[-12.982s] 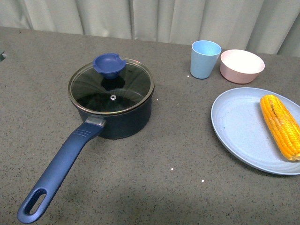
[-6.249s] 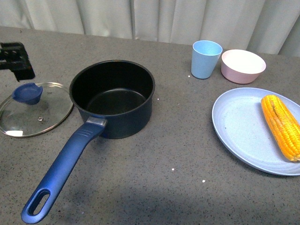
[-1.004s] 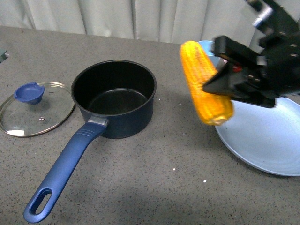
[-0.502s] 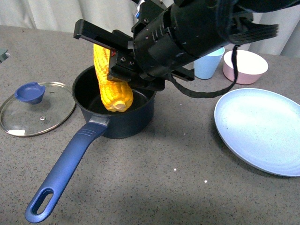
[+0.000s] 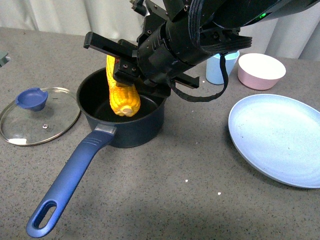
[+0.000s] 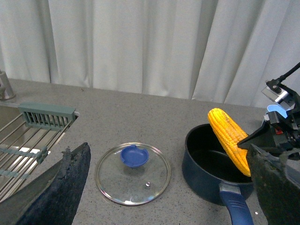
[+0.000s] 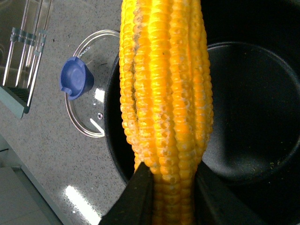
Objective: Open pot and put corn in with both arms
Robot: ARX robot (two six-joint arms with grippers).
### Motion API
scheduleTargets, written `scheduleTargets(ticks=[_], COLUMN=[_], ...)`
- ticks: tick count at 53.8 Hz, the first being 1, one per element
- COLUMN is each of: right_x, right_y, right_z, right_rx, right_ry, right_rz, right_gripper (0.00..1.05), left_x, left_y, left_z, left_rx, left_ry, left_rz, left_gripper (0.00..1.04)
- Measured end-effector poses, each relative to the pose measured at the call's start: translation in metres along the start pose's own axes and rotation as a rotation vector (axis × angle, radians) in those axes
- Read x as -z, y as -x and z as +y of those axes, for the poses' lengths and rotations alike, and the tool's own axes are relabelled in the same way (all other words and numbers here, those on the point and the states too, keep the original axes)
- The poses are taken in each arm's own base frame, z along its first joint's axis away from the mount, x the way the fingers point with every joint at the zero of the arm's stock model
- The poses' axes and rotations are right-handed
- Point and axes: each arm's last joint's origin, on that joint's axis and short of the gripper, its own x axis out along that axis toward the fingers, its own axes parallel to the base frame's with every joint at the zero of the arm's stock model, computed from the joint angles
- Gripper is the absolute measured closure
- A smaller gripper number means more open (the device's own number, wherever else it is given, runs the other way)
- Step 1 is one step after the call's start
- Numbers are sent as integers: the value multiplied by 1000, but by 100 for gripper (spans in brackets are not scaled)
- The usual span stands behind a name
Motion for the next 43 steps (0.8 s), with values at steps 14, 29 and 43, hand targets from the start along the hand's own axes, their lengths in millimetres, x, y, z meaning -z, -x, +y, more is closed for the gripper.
scheduleTargets(ticks=[14, 29, 43], right_x=[-5, -11, 7], right_y=[-1, 35, 120], right_z=[-7, -18, -39], right_rx=[22, 55, 222], right_ry=[-5, 44, 213], right_rz=[-29, -233, -501], right_gripper=[36, 10, 9], left_x=[0, 0, 0], left_y=[0, 0, 0], left_z=[0, 0, 0], left_rx=[0, 0, 0], left_ry=[0, 0, 0], left_rz=[0, 0, 0], left_gripper=[6, 6, 6])
